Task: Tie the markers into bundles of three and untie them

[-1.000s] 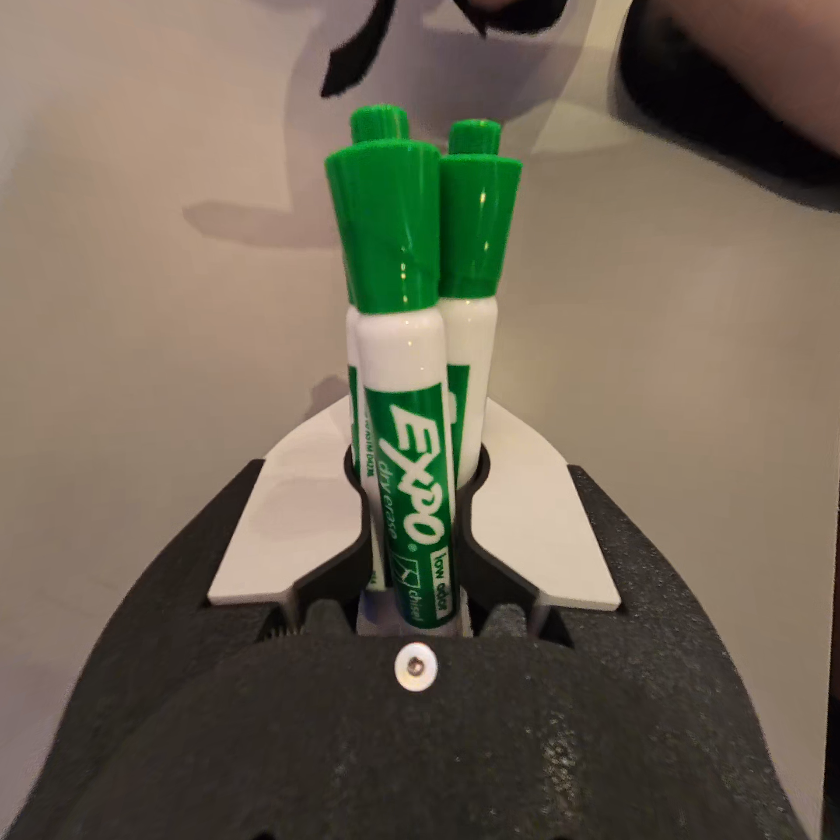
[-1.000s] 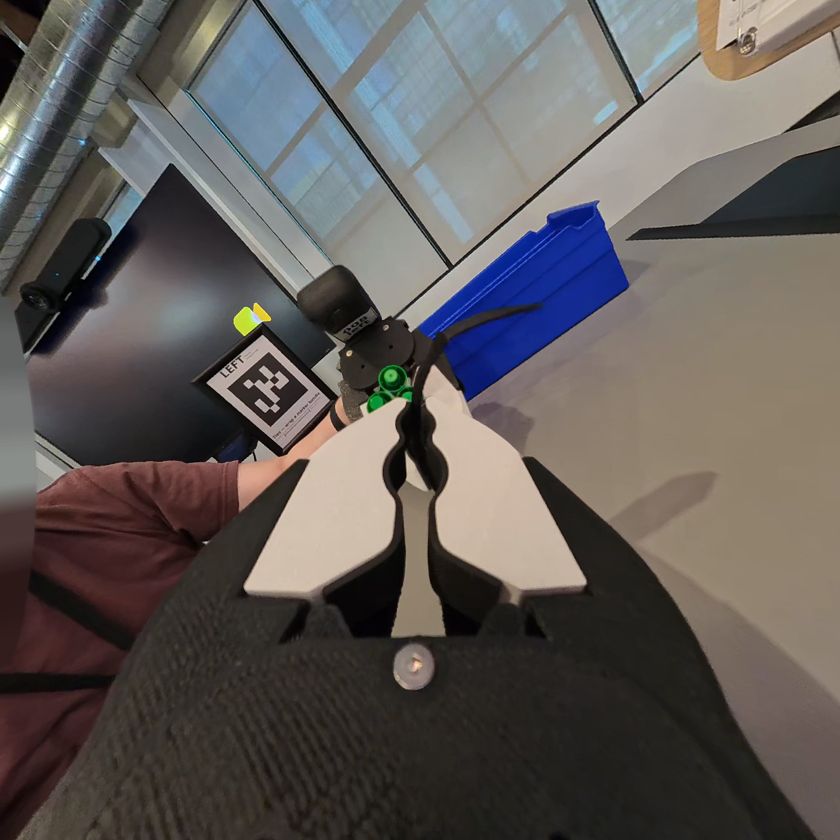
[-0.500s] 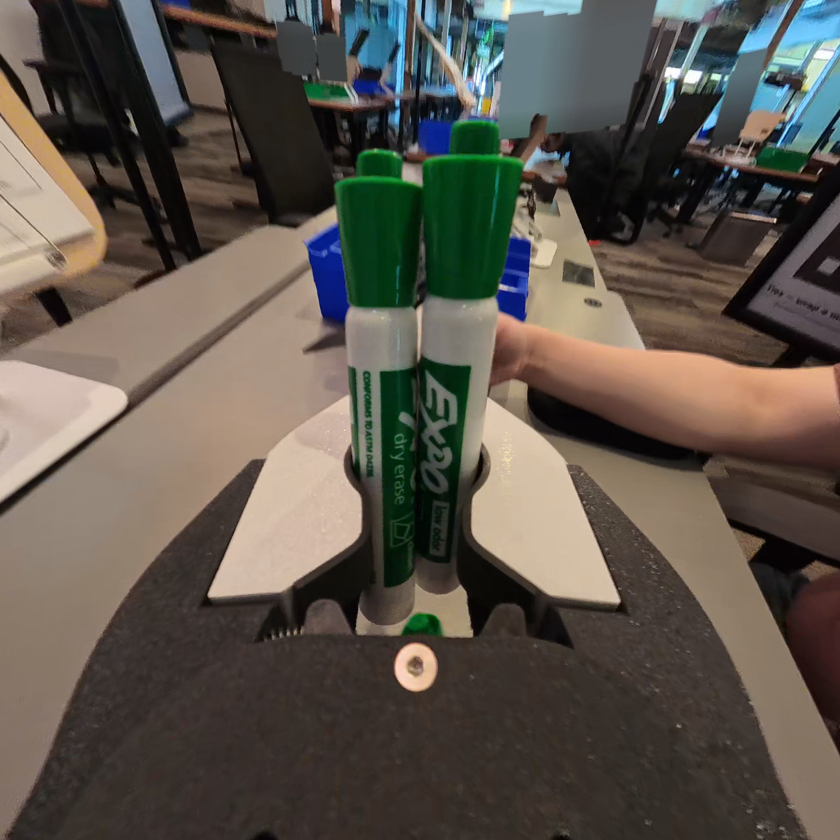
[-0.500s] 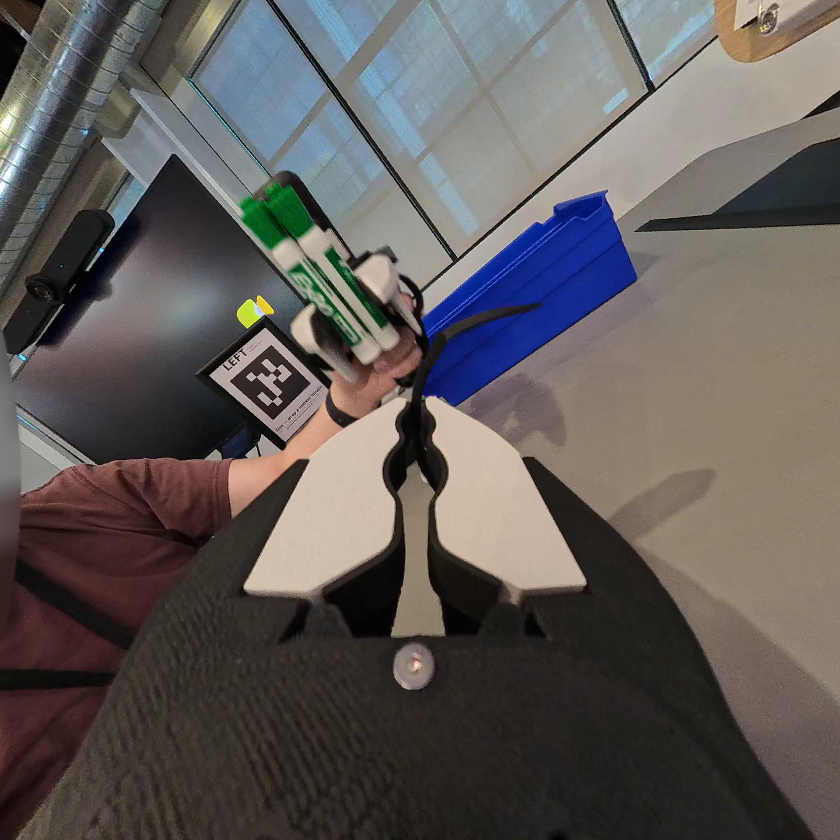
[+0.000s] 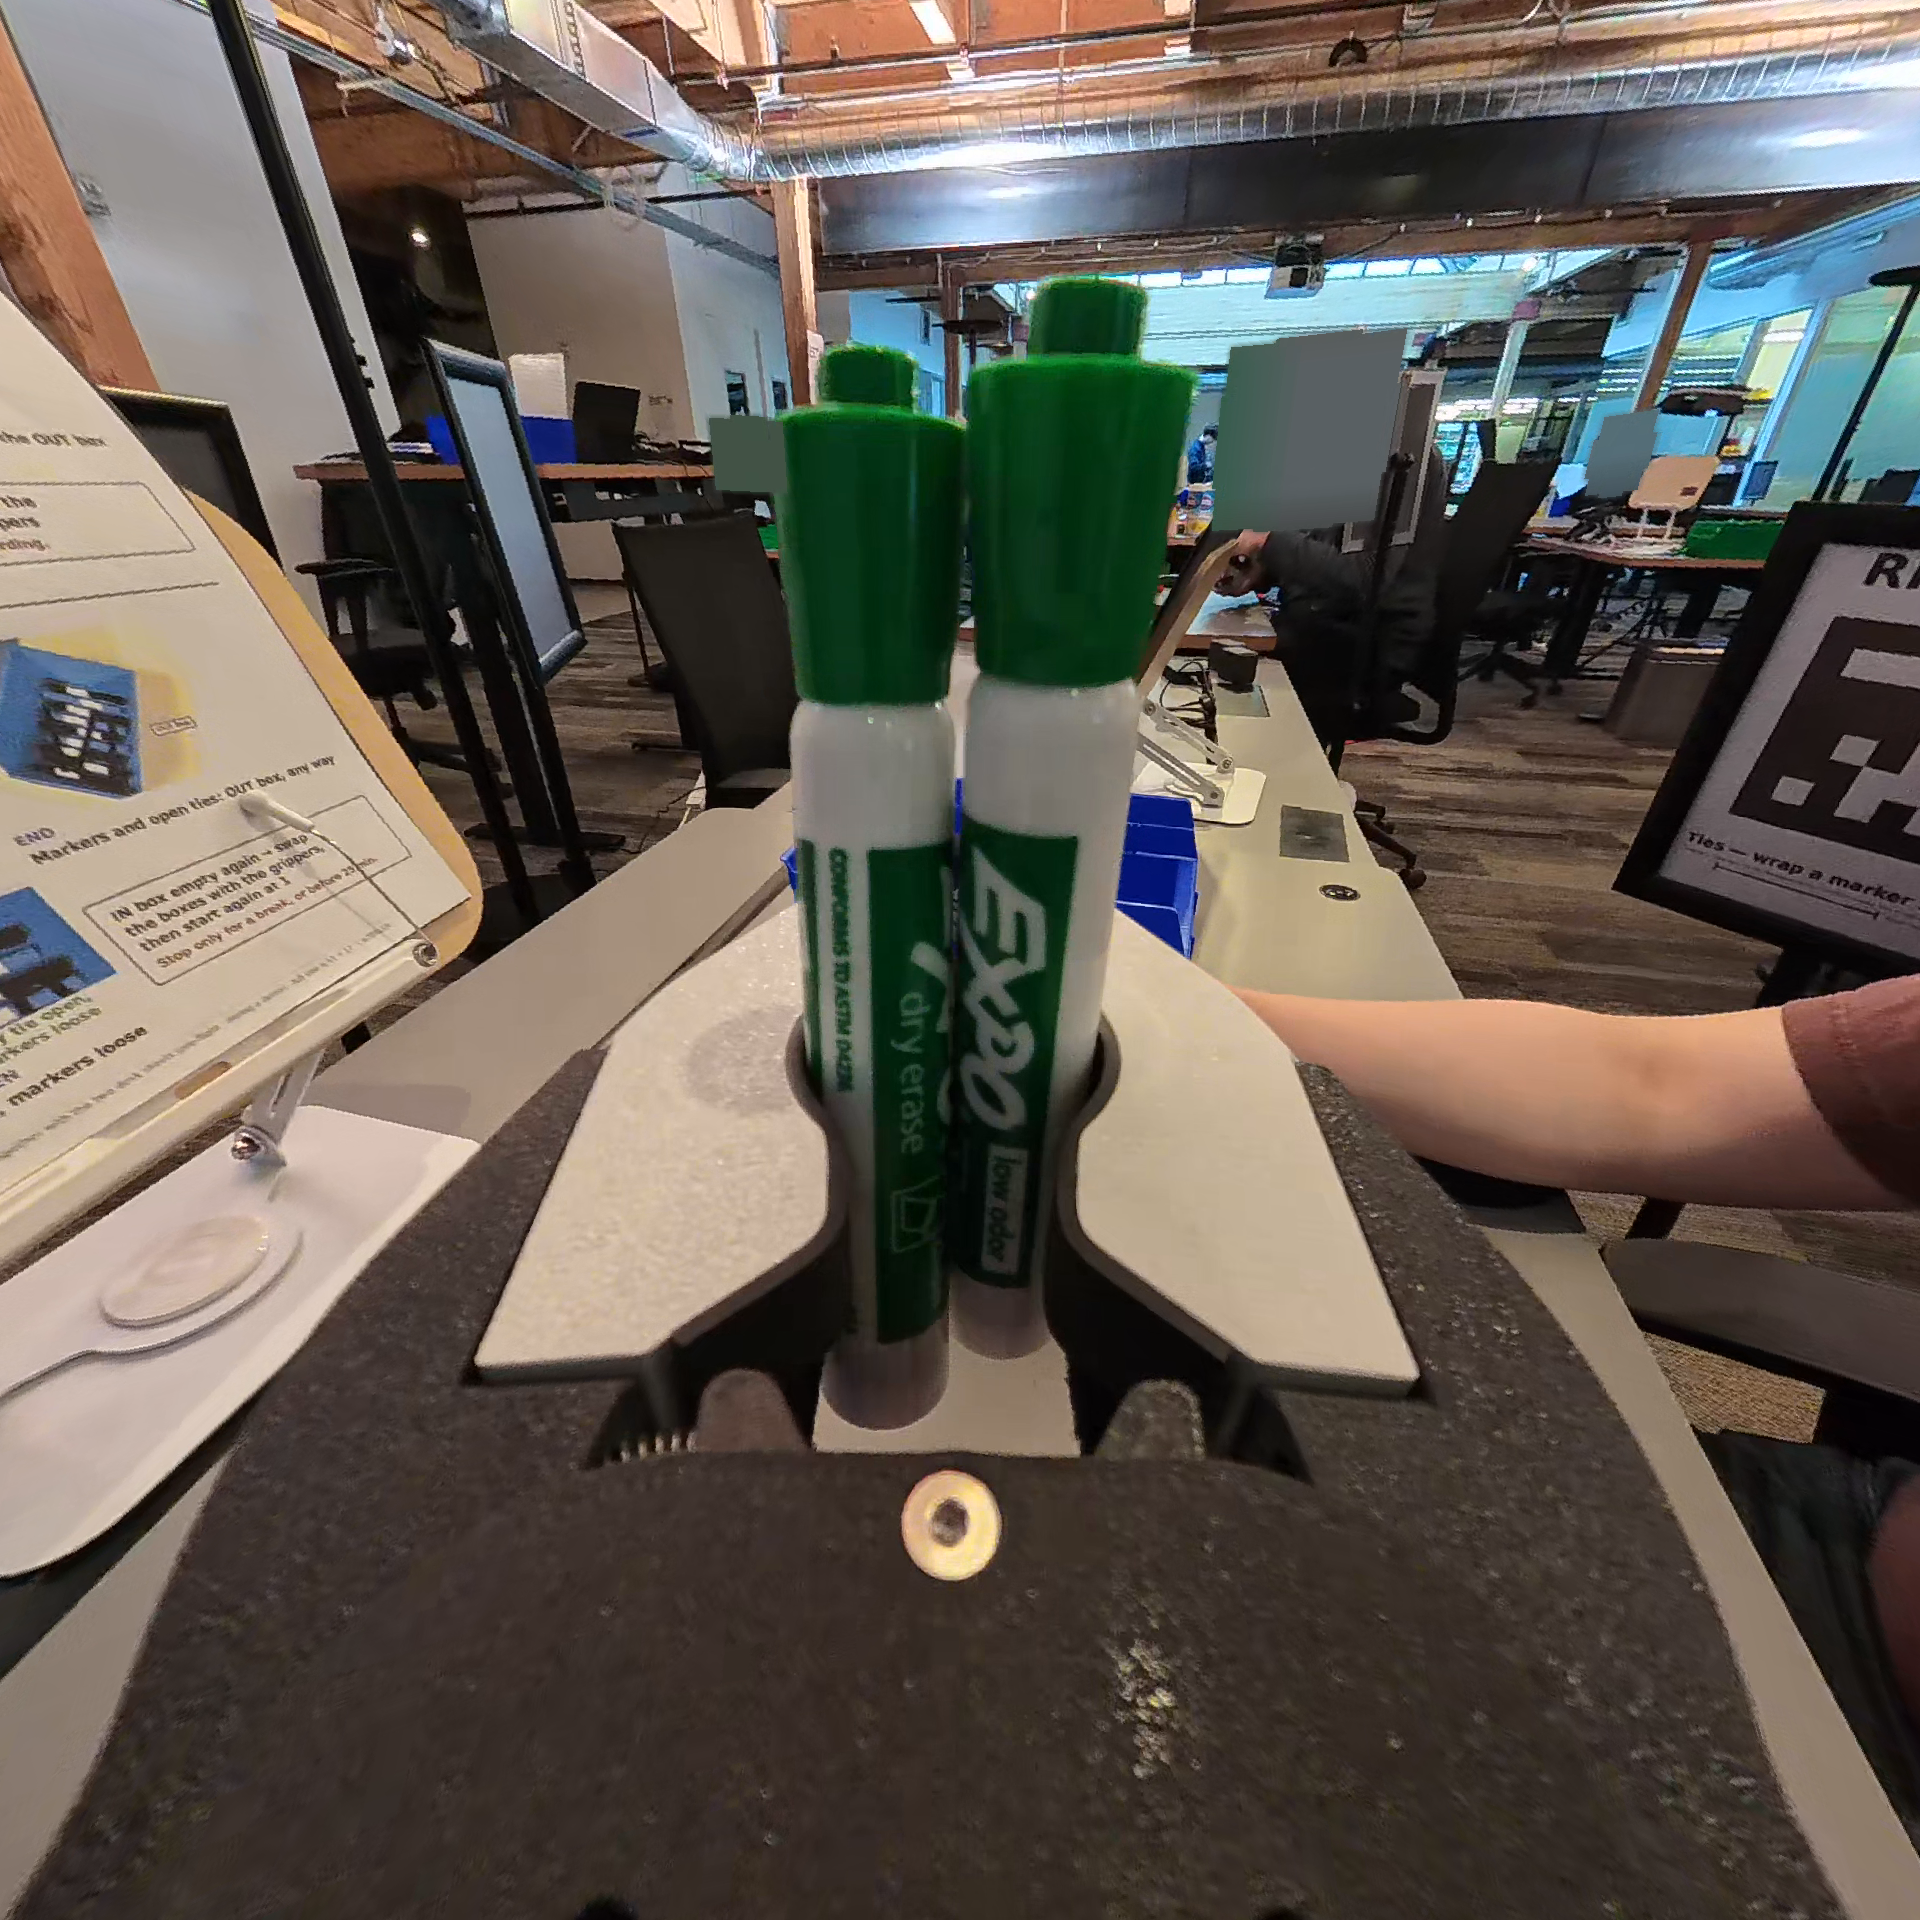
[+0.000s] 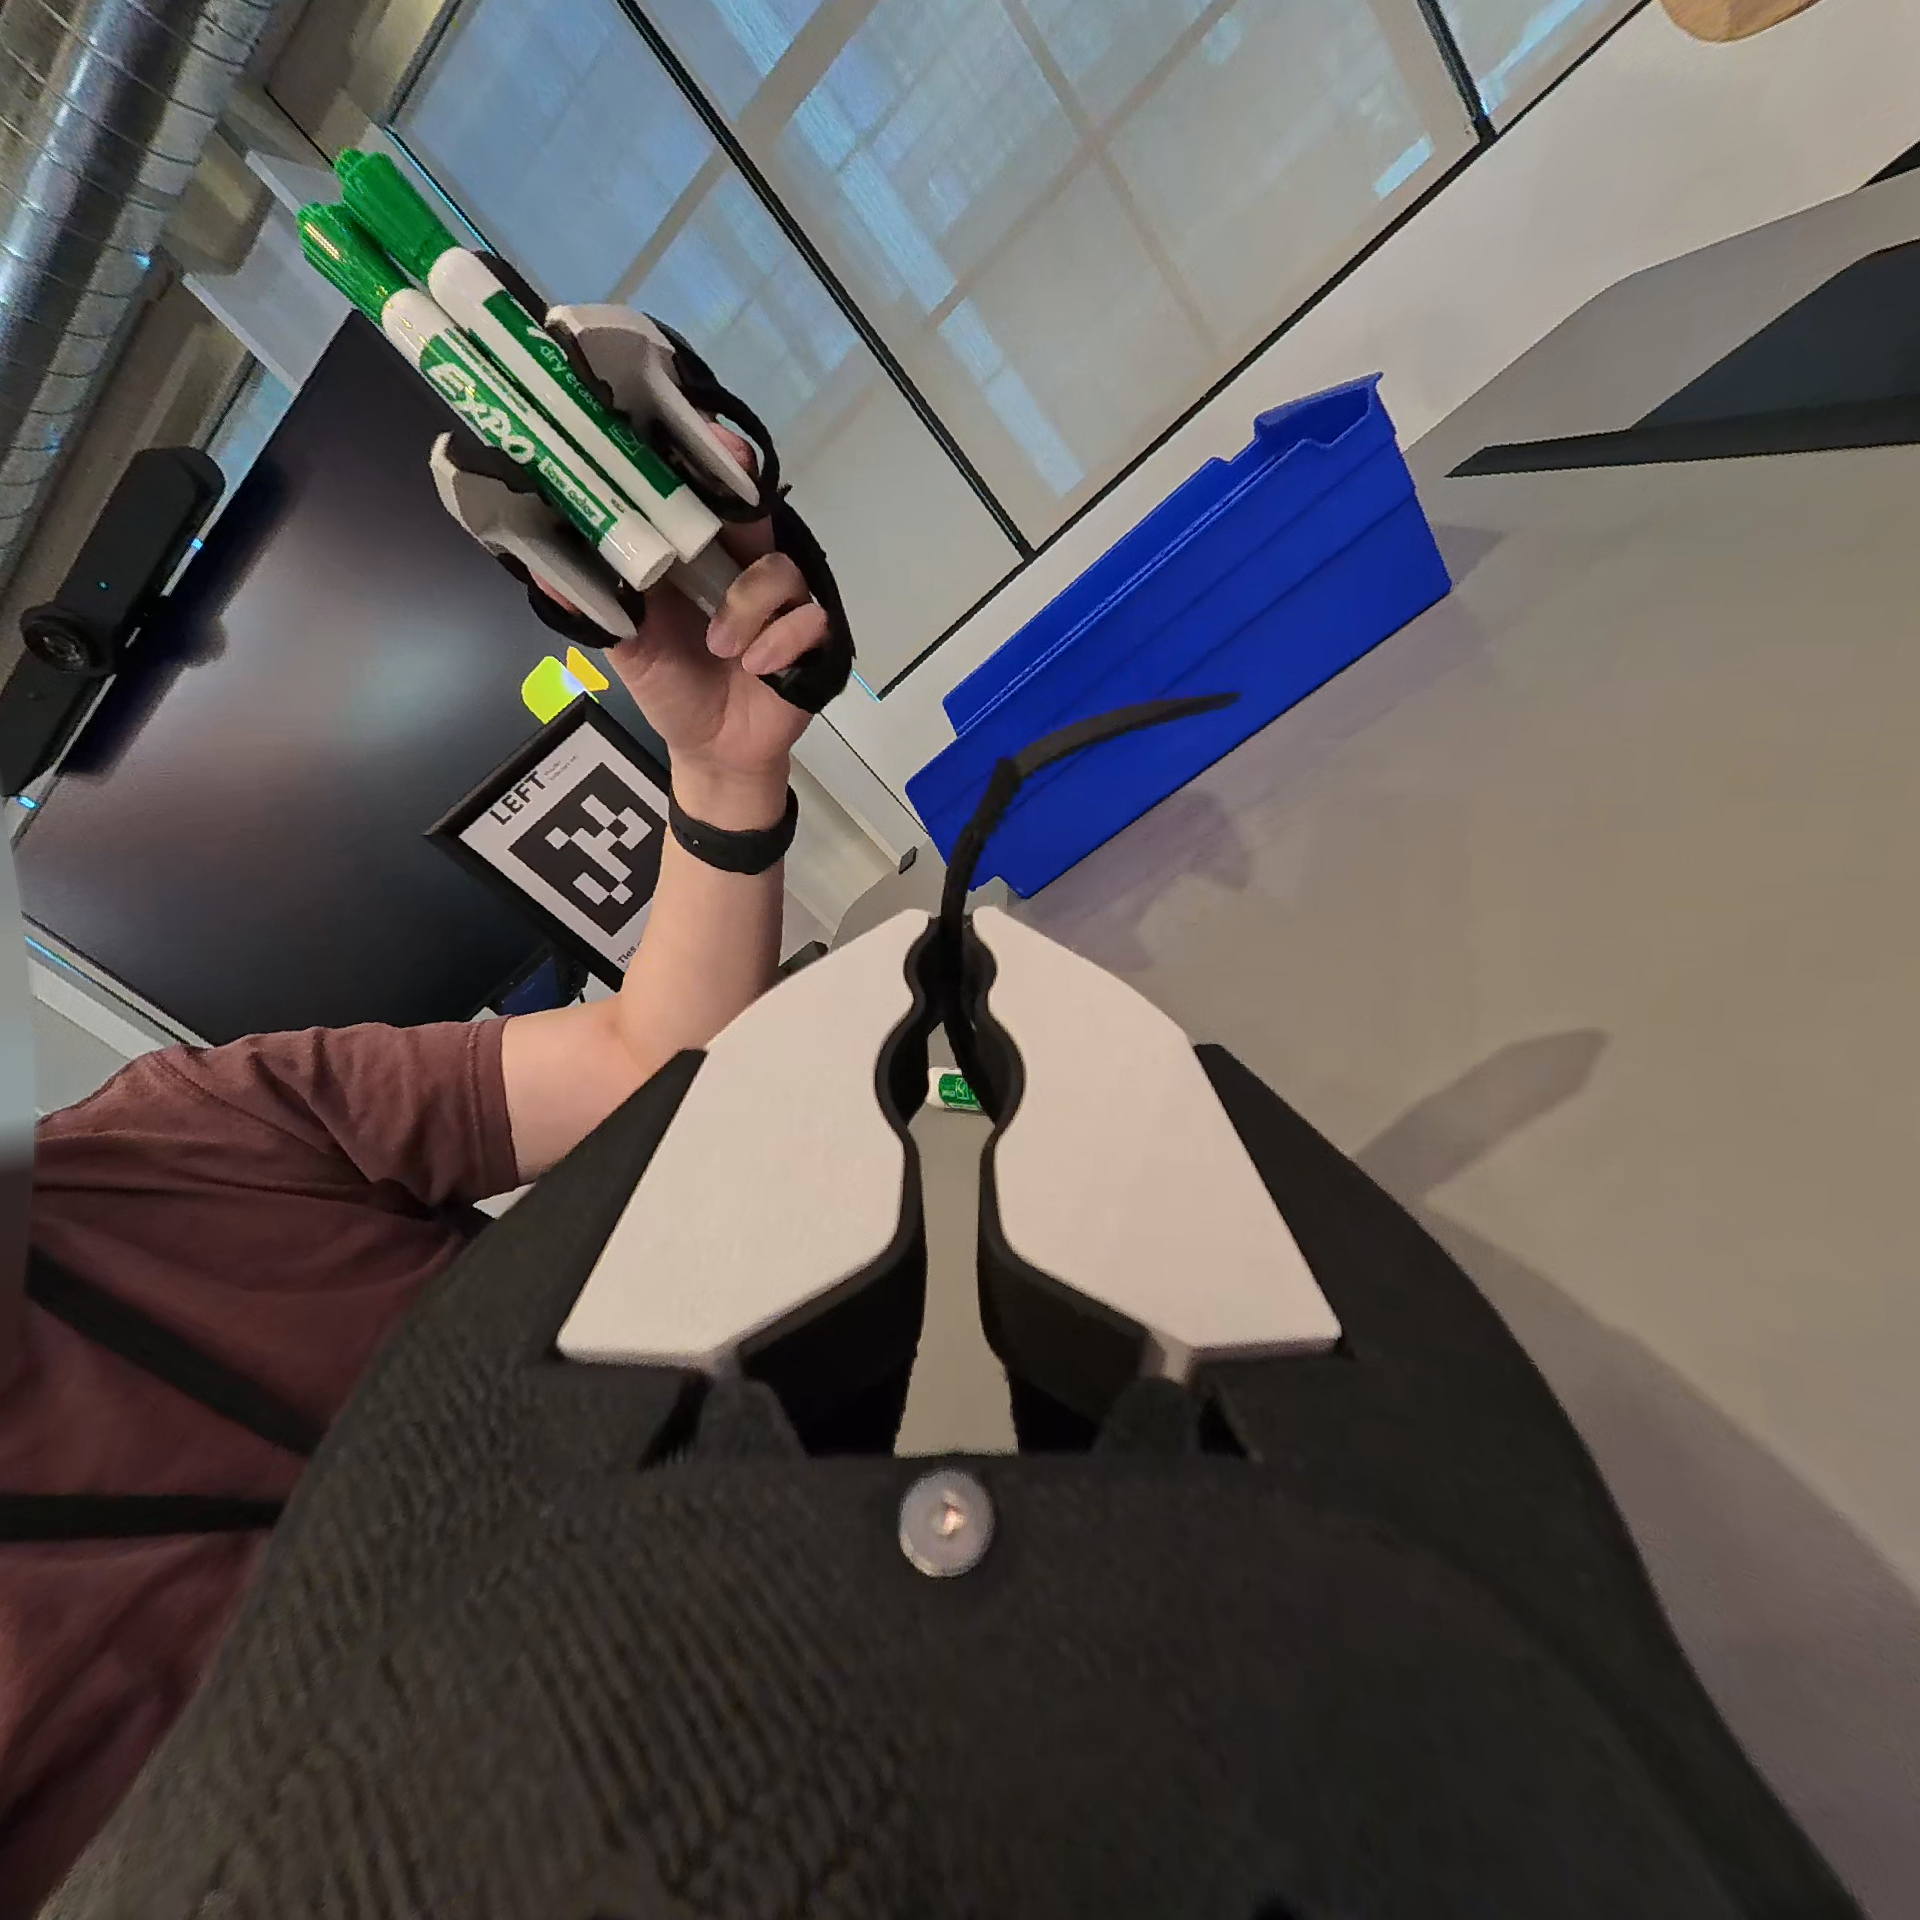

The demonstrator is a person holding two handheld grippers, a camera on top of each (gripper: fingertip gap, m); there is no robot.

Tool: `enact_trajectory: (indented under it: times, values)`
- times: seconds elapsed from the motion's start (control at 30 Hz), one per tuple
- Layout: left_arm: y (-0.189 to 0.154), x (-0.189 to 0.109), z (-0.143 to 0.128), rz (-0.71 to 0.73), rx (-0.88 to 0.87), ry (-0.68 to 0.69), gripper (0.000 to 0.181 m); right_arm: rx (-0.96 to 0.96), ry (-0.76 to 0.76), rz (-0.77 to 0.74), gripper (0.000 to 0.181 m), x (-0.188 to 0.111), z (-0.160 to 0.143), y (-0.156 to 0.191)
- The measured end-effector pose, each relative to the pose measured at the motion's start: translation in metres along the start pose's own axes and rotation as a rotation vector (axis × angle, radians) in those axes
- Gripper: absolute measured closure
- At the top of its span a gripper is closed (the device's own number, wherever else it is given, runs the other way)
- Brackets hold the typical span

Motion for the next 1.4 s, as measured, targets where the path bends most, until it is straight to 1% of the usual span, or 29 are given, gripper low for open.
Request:
enact_trajectory:
  times: [0.47, 0.57, 0.67, 0.77, 0.83, 0.9, 1.0, 1.07, 1.13, 1.2, 1.33, 1.4]
  values:
    - [0.001, -0.014, -0.006, 0.01, -0.023, 0.012, 0.139, 0.018, 0.042, 0.027, 0.178, 0.005, -0.006, 0.002]
    - [0.0, -0.025, -0.007, 0.034, -0.021, 0.028, 0.14, 0.031, 0.129, 0.057, 0.178, 0.011, -0.017, 0.004]
    - [-0.001, -0.038, -0.01, 0.068, -0.021, 0.056, 0.141, 0.027, 0.23, 0.032, 0.178, 0.019, -0.029, 0.002]
    - [-0.001, -0.048, -0.017, 0.095, -0.022, 0.12, 0.14, 0.0, 0.267, -0.017, 0.178, 0.024, -0.031, 0.0]
    - [0.001, -0.053, -0.025, 0.129, -0.011, 0.2, 0.139, -0.088, 0.316, -0.104, 0.178, 0.025, -0.029, 0.0]
    - [0.006, -0.057, -0.036, 0.178, 0.007, 0.308, 0.139, -0.209, 0.392, -0.165, 0.178, 0.029, -0.03, 0.006]
    - [0.014, -0.058, -0.052, 0.219, 0.046, 0.467, 0.139, -0.427, 0.618, -0.366, 0.178, 0.03, -0.041, 0.001]
    - [0.017, -0.058, -0.061, 0.219, 0.076, 0.564, 0.139, -0.55, 0.744, -0.438, 0.177, 0.031, -0.049, -0.002]
    - [0.021, -0.056, -0.067, 0.216, 0.101, 0.66, 0.14, -0.582, 0.791, -0.431, 0.177, 0.034, -0.057, -0.003]
    - [0.023, -0.055, -0.073, 0.206, 0.108, 0.764, 0.141, -0.546, 0.841, -0.415, 0.176, 0.035, -0.066, -0.009]
    - [0.019, -0.05, -0.083, 0.142, 0.134, 0.959, 0.14, -0.569, 0.927, -0.393, 0.153, 0.032, -0.084, -0.018]
    - [0.018, -0.045, -0.087, 0.104, 0.17, 1.034, 0.14, -0.583, 0.926, -0.374, 0.141, 0.031, -0.086, -0.017]
Point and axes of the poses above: each gripper's, where its closed fingertips meet, x out along the fingers, z out of its top, y = z × x across the jaws, the point moved 5 cm from there along -x, back along the fingers, and after that the axes turned 5 degrees about -x, right-handed, at the moved point
